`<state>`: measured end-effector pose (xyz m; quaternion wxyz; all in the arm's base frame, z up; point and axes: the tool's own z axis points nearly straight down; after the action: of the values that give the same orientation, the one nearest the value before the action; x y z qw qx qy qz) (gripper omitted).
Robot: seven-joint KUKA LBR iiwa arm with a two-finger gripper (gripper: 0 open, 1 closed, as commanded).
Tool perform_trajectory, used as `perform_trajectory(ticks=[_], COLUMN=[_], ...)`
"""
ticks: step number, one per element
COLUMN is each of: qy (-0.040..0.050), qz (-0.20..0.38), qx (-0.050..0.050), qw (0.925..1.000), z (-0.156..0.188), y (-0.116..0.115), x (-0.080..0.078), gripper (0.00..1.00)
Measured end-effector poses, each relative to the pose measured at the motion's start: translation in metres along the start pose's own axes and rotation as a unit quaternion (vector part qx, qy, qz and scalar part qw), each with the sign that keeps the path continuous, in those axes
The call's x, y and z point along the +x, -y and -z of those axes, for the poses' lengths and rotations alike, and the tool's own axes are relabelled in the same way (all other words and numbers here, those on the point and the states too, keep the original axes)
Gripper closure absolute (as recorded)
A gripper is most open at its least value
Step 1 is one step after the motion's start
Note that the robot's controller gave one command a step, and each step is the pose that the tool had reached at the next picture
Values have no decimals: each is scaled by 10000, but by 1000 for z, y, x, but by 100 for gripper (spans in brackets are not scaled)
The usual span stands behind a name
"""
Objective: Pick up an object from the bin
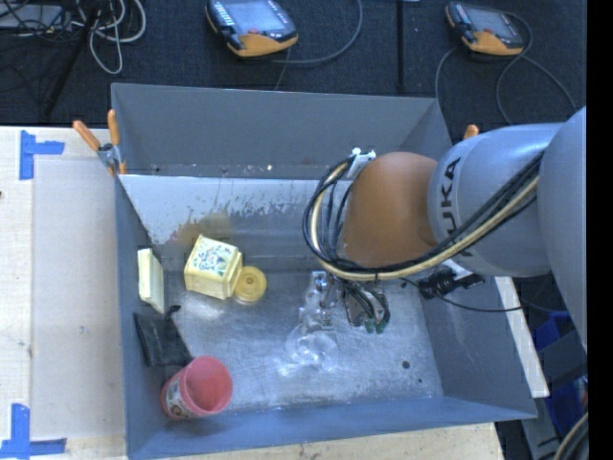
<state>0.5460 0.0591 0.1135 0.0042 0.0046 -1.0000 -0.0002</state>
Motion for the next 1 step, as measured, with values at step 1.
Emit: perform_trajectory(ticks=[1], qy=[15], qz=[-45], qx=[2], qw=[10000], z=[68], y=[7], x=[5], gripper=[100])
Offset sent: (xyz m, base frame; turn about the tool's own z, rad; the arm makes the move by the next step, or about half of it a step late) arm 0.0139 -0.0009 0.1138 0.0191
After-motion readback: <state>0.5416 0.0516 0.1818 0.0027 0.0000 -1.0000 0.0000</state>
